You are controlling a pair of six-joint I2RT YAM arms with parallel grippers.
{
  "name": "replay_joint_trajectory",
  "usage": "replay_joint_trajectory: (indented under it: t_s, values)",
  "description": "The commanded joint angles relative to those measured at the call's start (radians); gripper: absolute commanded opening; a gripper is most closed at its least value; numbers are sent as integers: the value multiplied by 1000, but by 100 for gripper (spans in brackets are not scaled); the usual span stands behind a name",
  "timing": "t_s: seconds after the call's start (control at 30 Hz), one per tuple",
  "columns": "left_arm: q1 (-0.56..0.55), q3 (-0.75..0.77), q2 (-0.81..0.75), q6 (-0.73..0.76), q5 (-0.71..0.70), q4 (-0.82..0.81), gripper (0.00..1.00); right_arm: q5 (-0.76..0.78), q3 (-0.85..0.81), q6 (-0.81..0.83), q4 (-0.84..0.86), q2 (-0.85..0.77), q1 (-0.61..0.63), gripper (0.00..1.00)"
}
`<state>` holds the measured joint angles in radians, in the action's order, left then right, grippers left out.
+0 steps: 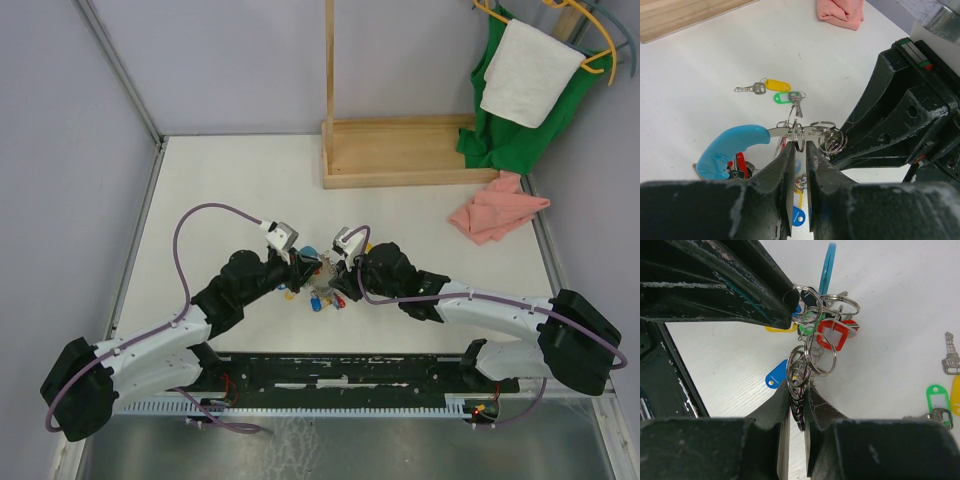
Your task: Put the keys on the keyring
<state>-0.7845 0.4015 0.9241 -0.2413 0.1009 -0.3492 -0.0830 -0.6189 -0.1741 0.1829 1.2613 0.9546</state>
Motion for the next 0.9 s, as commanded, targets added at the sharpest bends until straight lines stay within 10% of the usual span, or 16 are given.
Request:
replay_joint_trajectory:
  t_s: [0.0,0.17,0.5,0.87]
  values:
    - [4,40,13,31,-9,-27,19,-9,-48,7,23,2,1,8]
    - [4,50,32,60,0,-33,3,-7,-49,14,11,-2,1,7]
    - [4,-45,74,85,16,-332,3,-38,-87,51,-60,-6,1,9]
    - [5,-182,131,166,27,-673,3,-71,-154,227,-363,-107,-8,51]
